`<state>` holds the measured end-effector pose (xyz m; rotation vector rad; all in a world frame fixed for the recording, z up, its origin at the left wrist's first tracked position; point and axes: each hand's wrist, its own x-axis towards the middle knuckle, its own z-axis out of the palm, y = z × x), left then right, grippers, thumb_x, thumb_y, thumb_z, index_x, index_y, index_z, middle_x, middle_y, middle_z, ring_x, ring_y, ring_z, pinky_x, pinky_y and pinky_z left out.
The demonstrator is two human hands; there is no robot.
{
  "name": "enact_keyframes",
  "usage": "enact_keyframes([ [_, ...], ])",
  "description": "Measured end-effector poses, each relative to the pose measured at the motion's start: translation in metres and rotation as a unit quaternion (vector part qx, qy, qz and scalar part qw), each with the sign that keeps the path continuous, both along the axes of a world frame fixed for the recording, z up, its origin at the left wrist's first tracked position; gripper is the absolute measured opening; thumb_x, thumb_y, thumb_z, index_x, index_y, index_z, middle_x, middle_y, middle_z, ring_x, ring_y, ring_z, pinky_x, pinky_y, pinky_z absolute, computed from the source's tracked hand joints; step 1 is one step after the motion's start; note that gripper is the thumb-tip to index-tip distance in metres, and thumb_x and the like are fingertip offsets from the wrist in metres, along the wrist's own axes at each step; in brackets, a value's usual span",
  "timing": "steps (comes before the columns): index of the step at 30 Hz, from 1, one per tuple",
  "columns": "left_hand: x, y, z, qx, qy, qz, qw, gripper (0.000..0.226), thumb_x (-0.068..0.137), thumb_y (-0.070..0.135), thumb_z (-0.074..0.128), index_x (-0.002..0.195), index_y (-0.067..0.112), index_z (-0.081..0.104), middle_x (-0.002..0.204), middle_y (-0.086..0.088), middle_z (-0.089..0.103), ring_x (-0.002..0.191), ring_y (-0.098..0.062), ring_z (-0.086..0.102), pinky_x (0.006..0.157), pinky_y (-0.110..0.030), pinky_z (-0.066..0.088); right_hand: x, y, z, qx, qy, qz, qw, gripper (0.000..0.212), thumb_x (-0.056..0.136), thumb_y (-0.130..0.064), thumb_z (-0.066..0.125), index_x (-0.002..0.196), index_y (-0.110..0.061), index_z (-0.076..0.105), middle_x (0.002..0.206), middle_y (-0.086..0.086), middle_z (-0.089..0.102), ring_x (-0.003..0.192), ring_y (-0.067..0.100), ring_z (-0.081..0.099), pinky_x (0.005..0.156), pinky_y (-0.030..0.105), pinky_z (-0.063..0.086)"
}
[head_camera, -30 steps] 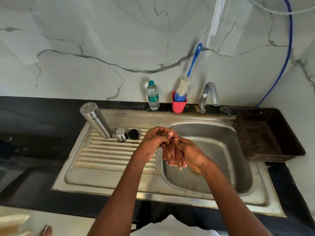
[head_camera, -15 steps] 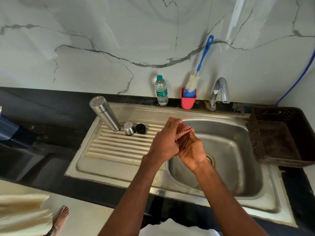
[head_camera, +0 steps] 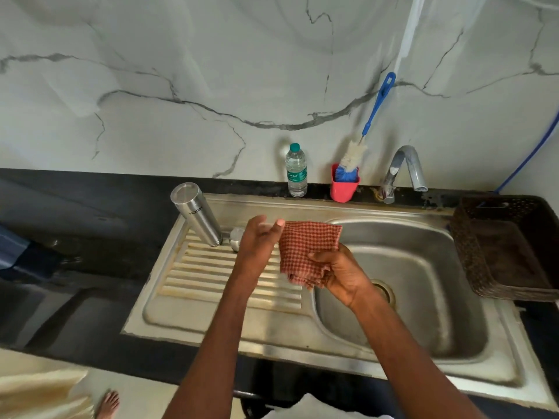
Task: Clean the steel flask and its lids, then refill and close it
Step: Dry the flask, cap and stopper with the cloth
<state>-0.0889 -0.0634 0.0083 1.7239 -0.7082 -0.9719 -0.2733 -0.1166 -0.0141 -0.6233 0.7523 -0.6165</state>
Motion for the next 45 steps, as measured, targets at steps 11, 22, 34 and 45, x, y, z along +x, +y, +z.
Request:
enact_keyframes([
  [11,0.078,0.0,-0.02,-0.03,0.187,-0.185,0.964,0.015,0.096,0.008,0.071,0.11,0.01,0.077,0.11,-0.006,0.08,0.104,-0.02,0.075,0.088,-0.035,0.06,0.054,0.018,0.02,0.004,0.012,0.044,0.999,0.046,0.094,-0.015,0.069,0.138,-0.003,0.059,0.135,0.025,0.064,0.121,0.044,0.064,0.096,0.057,0.054],
  [22,0.138,0.063,-0.101,-0.085,-0.111,0.317,0.938,0.025,0.1,0.043,0.068,0.099,0.018,0.069,0.088,0.003,0.069,0.08,-0.008,0.065,0.079,-0.047,0.058,0.111,0.04,0.008,0.147,0.007,-0.13,0.98,0.088,0.058,-0.003,0.095,0.136,0.007,0.055,0.122,0.028,0.07,0.104,0.045,0.071,0.098,0.065,0.052],
  [34,0.201,0.013,-0.092,-0.047,-0.062,0.094,0.993,0.099,0.061,0.047,0.099,0.145,0.03,0.049,0.136,0.003,0.065,0.122,-0.021,0.065,0.1,-0.041,0.055,0.125,0.036,0.041,0.167,-0.04,-0.081,0.982,0.054,0.095,-0.012,0.065,0.145,0.004,0.051,0.142,0.025,0.06,0.134,0.041,0.056,0.11,0.063,0.044],
  [45,0.176,0.02,-0.034,-0.178,-0.071,0.115,0.975,0.063,0.077,0.019,0.094,0.127,0.035,0.059,0.122,0.008,0.071,0.112,-0.008,0.069,0.099,-0.037,0.057,0.09,0.043,0.039,0.07,0.007,-0.135,0.988,0.055,0.086,0.001,0.067,0.139,-0.007,0.057,0.132,0.025,0.066,0.121,0.046,0.064,0.098,0.072,0.049],
])
